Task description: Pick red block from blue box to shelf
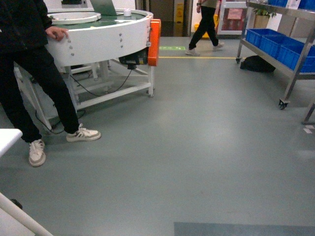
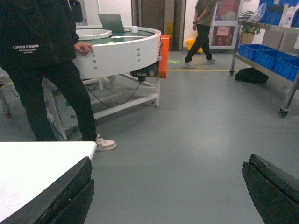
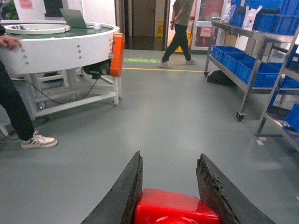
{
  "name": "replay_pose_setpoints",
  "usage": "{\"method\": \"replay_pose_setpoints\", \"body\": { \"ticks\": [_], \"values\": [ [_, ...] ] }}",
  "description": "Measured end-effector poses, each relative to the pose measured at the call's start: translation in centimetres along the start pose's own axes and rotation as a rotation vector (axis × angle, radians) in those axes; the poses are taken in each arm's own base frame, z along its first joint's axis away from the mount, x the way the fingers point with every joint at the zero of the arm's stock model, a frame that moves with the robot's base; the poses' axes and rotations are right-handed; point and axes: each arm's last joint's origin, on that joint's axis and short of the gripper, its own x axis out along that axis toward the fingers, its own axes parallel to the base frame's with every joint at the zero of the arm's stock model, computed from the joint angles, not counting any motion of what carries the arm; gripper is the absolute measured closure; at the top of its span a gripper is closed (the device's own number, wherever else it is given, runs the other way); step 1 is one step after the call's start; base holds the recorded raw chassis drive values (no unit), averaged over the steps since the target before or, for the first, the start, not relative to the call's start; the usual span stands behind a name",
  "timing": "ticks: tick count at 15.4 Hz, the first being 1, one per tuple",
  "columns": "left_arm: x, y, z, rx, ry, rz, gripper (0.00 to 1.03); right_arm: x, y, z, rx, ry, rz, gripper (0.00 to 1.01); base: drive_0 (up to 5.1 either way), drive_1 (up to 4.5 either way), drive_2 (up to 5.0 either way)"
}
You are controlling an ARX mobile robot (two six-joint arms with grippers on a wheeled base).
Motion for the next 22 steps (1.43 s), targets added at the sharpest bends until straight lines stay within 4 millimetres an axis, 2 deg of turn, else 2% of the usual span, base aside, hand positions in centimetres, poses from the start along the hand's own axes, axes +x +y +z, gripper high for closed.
{"method": "replay_pose_setpoints", "body": {
  "ticks": [22],
  "values": [
    [0.00,0.01,-0.01,0.000,0.001,0.001,0.05,0.02,0.01,-0.03,0.000,0.002,0.002,0.73,0.0,4.29,-4.3]
  ]
}}
